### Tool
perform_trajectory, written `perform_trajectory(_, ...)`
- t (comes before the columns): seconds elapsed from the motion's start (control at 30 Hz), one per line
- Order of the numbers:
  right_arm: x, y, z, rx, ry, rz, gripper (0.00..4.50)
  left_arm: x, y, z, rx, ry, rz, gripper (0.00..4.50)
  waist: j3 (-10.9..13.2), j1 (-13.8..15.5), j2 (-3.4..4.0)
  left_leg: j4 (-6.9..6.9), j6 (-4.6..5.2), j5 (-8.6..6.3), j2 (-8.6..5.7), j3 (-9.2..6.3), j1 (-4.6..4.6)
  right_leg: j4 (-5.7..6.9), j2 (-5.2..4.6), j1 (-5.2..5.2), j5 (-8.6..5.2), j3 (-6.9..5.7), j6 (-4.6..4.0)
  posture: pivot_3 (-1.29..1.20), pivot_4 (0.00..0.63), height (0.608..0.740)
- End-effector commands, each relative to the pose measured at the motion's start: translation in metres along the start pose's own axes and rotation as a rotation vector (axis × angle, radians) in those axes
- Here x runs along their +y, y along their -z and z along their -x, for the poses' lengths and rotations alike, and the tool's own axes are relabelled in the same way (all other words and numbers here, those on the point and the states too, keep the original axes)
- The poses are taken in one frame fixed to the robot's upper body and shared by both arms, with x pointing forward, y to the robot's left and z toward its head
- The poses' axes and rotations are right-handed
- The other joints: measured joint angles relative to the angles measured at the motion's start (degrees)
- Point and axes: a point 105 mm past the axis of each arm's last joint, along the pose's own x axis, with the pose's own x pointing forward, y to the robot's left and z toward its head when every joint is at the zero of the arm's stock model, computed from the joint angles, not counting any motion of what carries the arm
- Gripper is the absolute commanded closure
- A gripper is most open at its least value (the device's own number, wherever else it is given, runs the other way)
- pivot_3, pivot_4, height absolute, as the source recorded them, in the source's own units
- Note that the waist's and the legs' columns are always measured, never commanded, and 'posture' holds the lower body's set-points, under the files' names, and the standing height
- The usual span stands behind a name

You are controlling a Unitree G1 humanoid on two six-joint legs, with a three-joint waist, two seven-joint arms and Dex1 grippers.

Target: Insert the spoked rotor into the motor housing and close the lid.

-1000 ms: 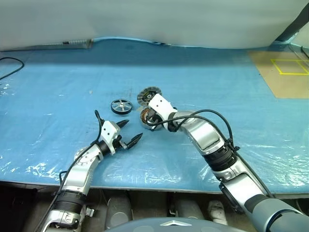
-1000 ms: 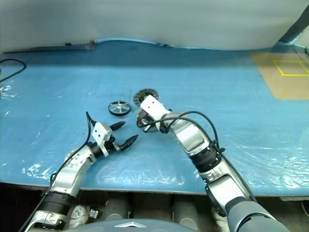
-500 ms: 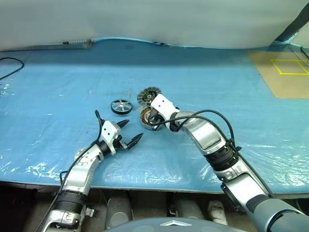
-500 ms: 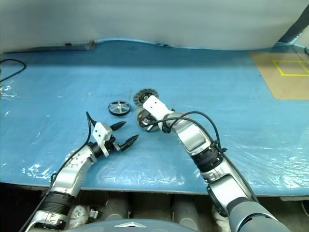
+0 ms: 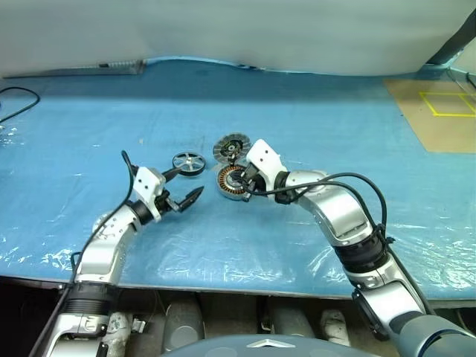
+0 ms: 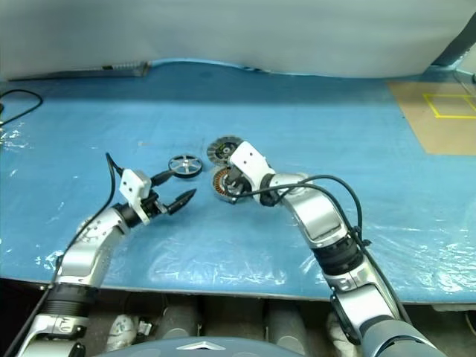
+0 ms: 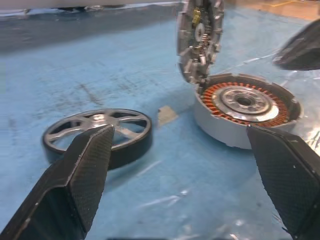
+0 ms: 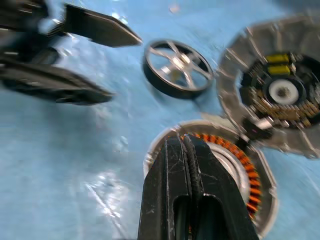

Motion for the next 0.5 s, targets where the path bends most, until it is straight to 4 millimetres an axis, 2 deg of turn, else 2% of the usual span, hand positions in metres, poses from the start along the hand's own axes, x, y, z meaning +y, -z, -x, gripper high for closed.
perform_trajectory(0.03,0.007,-0.024,0.011,-0.158,-0.009,0.037,4.47,0.018,-0.020,-0.001,0.003,0.001,0.016,0.00,0.00,-0.01,0.00,0.02,0.00,0.00,0.00,0.00,0.01,0.03,0.00,0.00,0.00,0.00,0.00,0.00,0.150,0.740)
perform_trajectory(0.23,0.008,-0.020,0.020,-0.360,0.032,-0.101,4.47,0.051,-0.013,-0.013,0.112,-0.029,-0.013,0.00,0.00,0.08,0.00,0.13,0.00,0.00,-0.02,0.00,0.02,0.13,-0.01,0.01,-0.01,0.03,-0.01,0.00,0.150,0.740)
perform_trajectory(0.33,0.003,-0.002,0.023,-0.377,0.093,-0.113,4.47,0.068,-0.013,-0.025,0.137,-0.076,-0.024,0.00,-0.01,0.14,-0.01,0.15,0.00,0.00,-0.03,-0.03,-0.02,0.13,-0.03,-0.01,-0.01,0.01,-0.01,0.00,0.150,0.740)
perform_trajectory(0.5,0.003,0.030,0.026,-0.334,0.143,-0.128,4.47,0.076,-0.019,-0.043,0.157,-0.055,-0.068,0.00,-0.01,0.86,-0.03,0.13,0.00,0.00,-0.07,-0.06,-0.07,0.09,-0.05,0.00,0.00,0.00,0.00,0.00,0.150,0.740)
